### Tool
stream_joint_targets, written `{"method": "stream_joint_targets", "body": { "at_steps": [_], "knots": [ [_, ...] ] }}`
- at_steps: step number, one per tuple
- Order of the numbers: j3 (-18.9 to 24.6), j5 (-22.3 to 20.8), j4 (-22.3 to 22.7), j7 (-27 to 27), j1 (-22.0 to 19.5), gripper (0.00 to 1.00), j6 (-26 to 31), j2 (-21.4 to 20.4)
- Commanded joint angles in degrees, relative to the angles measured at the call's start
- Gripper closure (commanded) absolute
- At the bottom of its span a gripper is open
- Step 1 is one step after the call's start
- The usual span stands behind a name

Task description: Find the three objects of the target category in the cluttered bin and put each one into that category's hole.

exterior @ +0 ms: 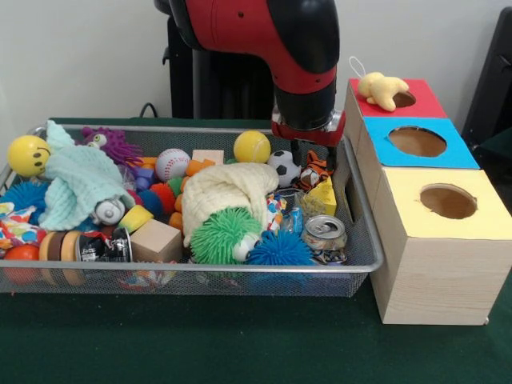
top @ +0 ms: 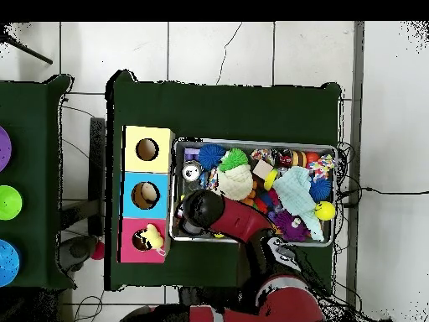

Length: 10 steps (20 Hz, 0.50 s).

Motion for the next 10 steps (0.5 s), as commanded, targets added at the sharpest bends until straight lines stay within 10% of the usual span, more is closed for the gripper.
{"method": "stream_joint_targets", "body": {
  "at_steps": [1,10],
  "knots": [
    [1.9,0.1,2.1,7.5,-1.1,0.0,2.1,3.1],
    [0.3,-2.0,0.7,5.9,-1.5,0.0,0.7,5.6]
  ]
}}
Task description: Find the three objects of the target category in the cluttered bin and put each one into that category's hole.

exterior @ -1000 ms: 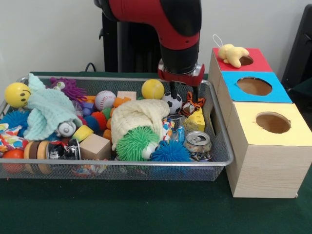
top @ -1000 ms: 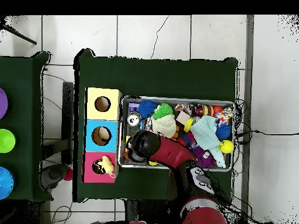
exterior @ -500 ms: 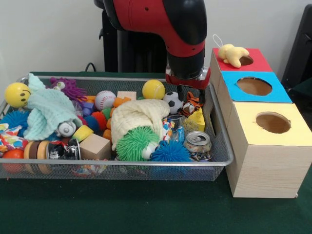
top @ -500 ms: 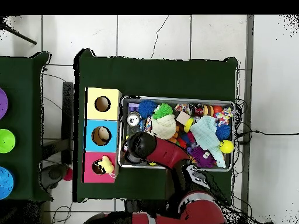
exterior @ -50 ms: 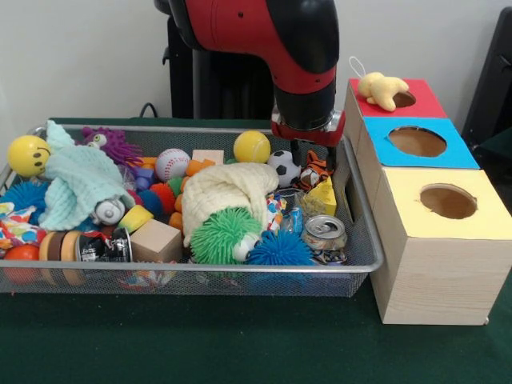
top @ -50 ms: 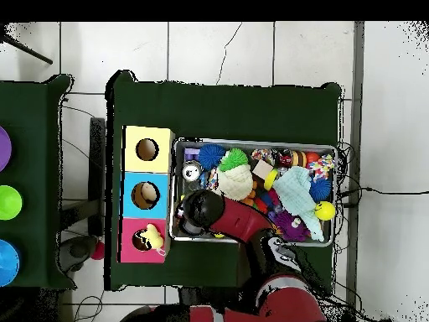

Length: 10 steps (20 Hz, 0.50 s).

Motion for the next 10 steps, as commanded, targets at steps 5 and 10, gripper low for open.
{"method": "stream_joint_targets", "body": {
  "at_steps": [5,10],
  "knots": [
    [0.7,-1.6,-1.1,5.7,-1.6,0.0,1.1,7.7],
    [-2.8,-1.1,-1.0,9.7,1.8,0.0,6.0,5.5]
  ]
}}
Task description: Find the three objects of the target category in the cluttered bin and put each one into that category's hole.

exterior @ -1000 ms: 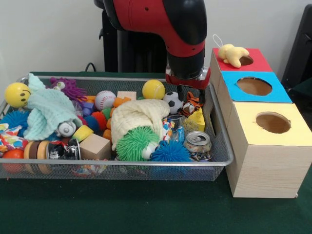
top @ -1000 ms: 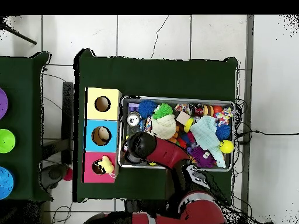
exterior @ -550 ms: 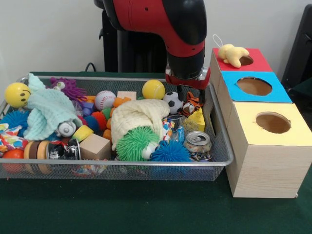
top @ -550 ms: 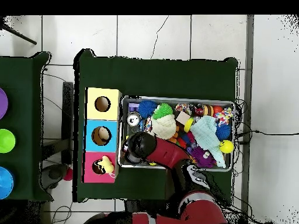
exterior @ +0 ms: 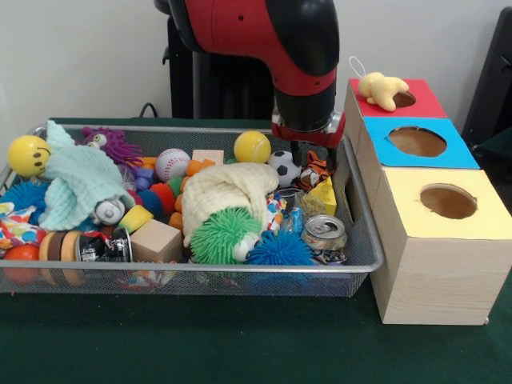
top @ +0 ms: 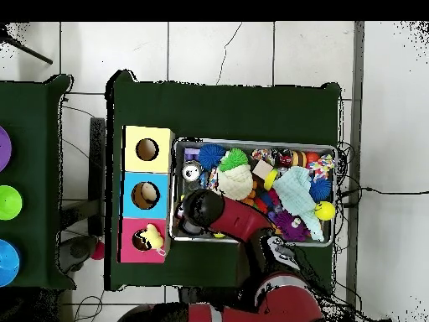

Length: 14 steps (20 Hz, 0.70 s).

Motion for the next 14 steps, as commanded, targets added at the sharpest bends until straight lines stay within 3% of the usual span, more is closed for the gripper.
{"method": "stream_joint_targets", "body": {
  "at_steps": [1,6,14],
  "knots": [
    [-3.6,-1.2,-0.5,10.6,2.4,0.0,7.1,4.1],
    [-6.1,-1.1,-0.7,11.7,3.6,0.0,7.0,3.9],
    [-3.5,0.9,-2.7,10.3,0.1,0.0,-7.0,12.4]
  ]
}}
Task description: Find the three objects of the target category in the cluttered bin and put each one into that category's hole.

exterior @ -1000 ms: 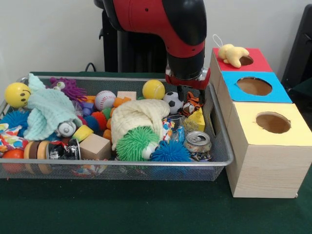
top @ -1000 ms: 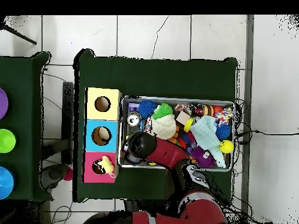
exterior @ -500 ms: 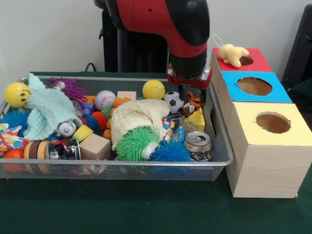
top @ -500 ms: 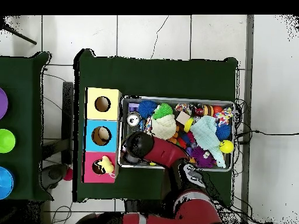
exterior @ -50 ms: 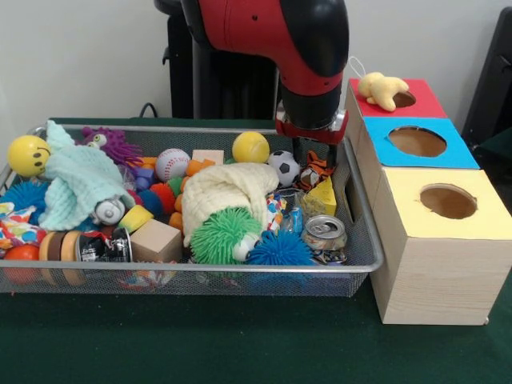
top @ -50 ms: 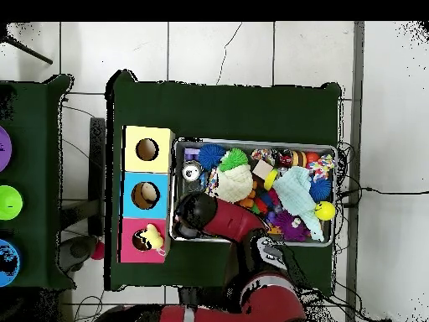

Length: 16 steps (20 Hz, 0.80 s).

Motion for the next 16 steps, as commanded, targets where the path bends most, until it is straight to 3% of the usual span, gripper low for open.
{"method": "stream_joint_targets", "body": {
  "at_steps": [1,7,15,16],
  "knots": [
    [-0.5,0.2,-2.6,10.1,-3.3,0.0,-9.5,12.1],
    [-0.2,-0.1,-5.5,8.6,-3.9,0.0,-12.7,15.9],
    [1.8,-0.7,-6.7,6.8,-6.1,0.0,-14.4,17.3],
    [2.0,-0.9,-6.8,6.4,-6.3,1.0,-14.2,17.4]
  ]
}}
